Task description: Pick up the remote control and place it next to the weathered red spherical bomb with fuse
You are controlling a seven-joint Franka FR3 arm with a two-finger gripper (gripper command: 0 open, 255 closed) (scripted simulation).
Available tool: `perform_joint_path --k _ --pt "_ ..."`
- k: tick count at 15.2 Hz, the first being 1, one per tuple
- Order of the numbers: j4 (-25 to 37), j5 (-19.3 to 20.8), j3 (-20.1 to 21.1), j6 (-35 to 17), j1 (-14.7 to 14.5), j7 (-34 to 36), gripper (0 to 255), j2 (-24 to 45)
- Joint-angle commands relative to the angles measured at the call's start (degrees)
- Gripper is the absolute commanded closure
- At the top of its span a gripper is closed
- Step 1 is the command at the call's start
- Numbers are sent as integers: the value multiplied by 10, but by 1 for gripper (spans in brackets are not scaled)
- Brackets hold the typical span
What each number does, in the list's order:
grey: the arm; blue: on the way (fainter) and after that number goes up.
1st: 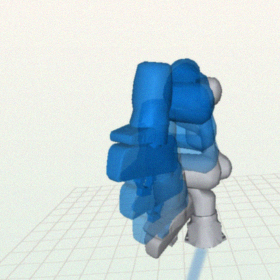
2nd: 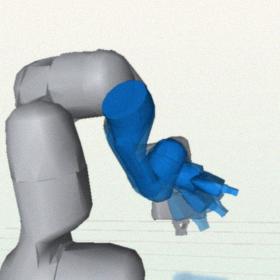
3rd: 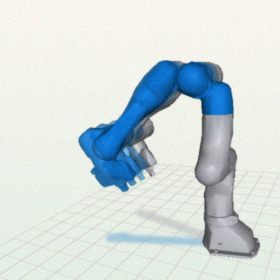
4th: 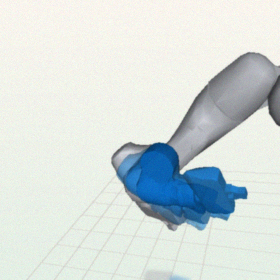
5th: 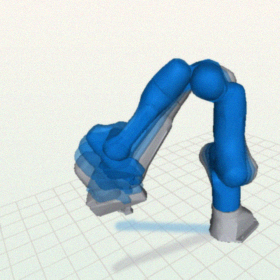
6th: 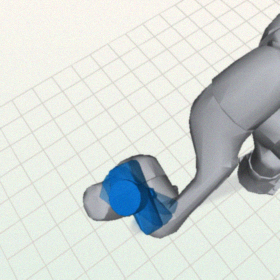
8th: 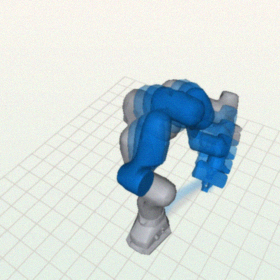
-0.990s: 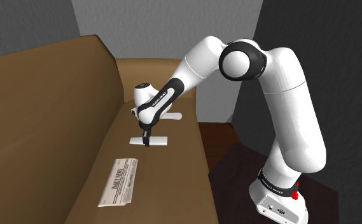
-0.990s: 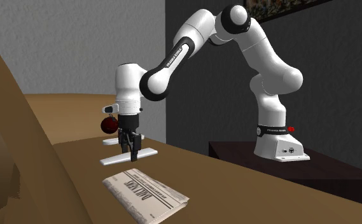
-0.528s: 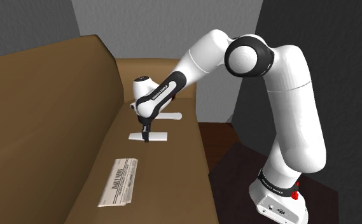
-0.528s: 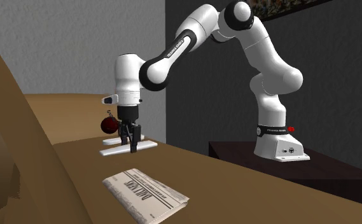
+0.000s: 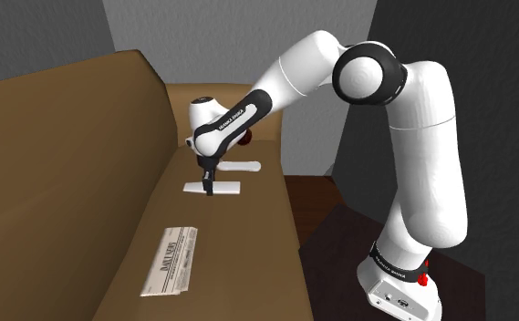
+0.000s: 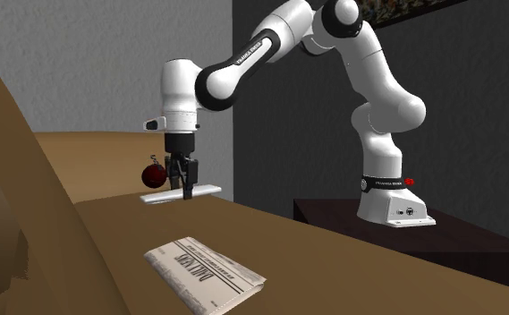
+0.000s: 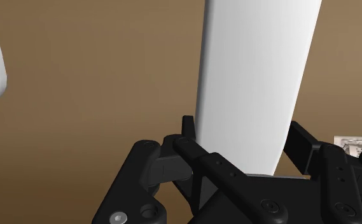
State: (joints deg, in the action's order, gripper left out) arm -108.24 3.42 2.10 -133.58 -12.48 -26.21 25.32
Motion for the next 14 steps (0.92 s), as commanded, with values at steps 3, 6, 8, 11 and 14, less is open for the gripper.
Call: perform_joint_path --k 3,6,8,11,14 --pt "4 -2 1 25 0 -1 255 -21" --pt "10 -3 2 44 1 -3 255 -34" --pt "14 -4 2 56 1 -3 255 -42" --pt "21 -5 2 76 1 -4 255 -54" --pt "30 -6 3 95 1 -6 255 -65"
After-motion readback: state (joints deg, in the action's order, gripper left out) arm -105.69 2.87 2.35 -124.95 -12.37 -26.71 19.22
